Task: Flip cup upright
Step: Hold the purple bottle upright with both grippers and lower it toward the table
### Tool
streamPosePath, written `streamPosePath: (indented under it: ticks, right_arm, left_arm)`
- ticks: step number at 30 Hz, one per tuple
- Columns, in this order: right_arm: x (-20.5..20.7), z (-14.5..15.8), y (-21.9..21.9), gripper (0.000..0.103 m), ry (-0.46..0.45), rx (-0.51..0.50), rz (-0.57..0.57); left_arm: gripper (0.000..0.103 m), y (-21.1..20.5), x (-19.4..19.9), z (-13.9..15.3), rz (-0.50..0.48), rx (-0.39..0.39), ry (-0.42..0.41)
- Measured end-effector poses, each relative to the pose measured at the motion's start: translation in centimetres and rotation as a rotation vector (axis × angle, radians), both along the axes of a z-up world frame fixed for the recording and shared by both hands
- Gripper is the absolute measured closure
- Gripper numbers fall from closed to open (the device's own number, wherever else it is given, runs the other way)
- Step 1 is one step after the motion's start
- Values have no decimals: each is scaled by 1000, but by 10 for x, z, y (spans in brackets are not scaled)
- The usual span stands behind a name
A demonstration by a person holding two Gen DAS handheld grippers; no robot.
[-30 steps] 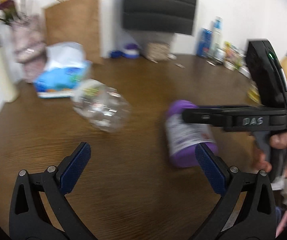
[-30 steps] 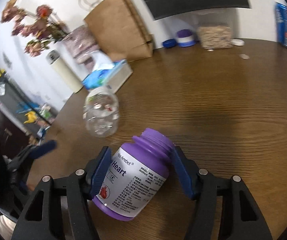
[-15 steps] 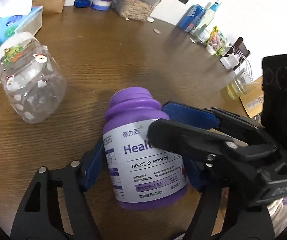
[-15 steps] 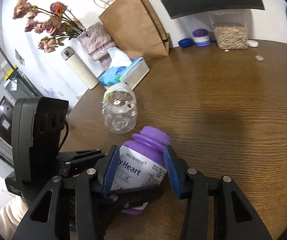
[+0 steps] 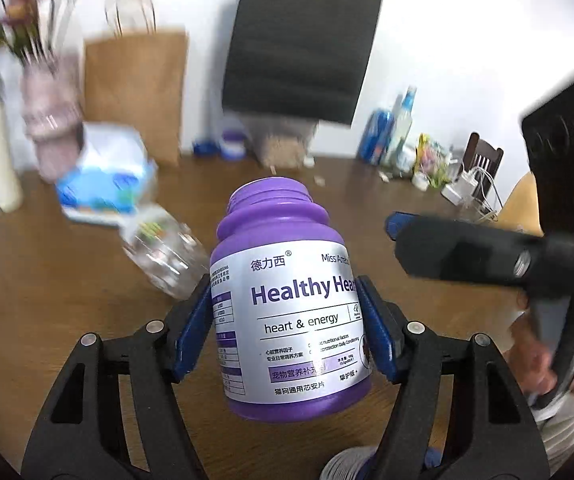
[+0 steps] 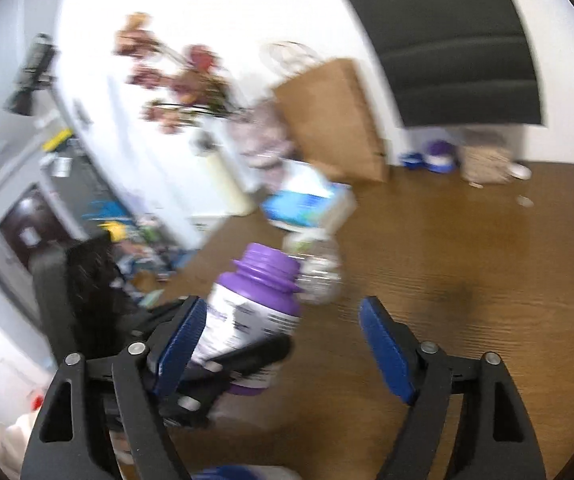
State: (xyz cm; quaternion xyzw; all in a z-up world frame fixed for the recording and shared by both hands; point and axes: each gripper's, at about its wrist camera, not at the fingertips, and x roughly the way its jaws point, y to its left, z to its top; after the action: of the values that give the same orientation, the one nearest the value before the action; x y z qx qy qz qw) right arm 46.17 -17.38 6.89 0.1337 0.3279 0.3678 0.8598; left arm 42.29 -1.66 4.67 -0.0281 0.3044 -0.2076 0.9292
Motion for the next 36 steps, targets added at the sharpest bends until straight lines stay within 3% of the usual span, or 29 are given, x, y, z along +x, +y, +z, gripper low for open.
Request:
streamPosePath:
  ticks: [3, 9, 10, 11, 14, 18, 21, 22, 25, 33, 34, 36]
  right_arm:
    - [-12, 19, 22, 19, -6, 29, 81]
    - [-25, 31, 64, 19, 41, 60, 193]
    - [-27, 31, 68, 24, 55, 77, 199]
    - [-29, 30, 72, 37, 65, 81, 207]
    - [-48, 33, 87, 38, 19, 18, 226]
    - [-97, 43, 115, 38, -225, -208, 195]
    - [-131, 38, 123, 38, -390, -280, 155]
    - [-140, 32, 124, 44, -411, -269, 167]
    - [-158, 16, 127, 44, -458, -279, 147]
    - [-136, -13, 128, 43, -332, -250, 218]
    - [-136, -15, 128, 43, -387, -263, 218]
    - [-141, -21, 127, 43, -542, -306, 100]
  left_arm:
    - [39, 5, -34, 16, 33, 58, -132]
    - [39, 16, -81, 31, 57, 97, -258]
    - [39, 18, -88, 31, 57, 103, -272]
    - [38, 22, -93, 32, 60, 102, -277]
    - [41, 31, -102, 29, 83, 94, -283]
    - [36, 39, -115, 23, 70, 130, -263]
    - [41, 49, -124, 16, 68, 56, -223]
    - [42, 53, -125, 12, 59, 19, -201]
    - [42, 51, -134, -1, 54, 6, -182]
    - [42, 48, -131, -29, 95, 47, -124]
    - [42, 48, -128, -31, 88, 44, -125]
    - [43, 47, -124, -33, 96, 47, -120]
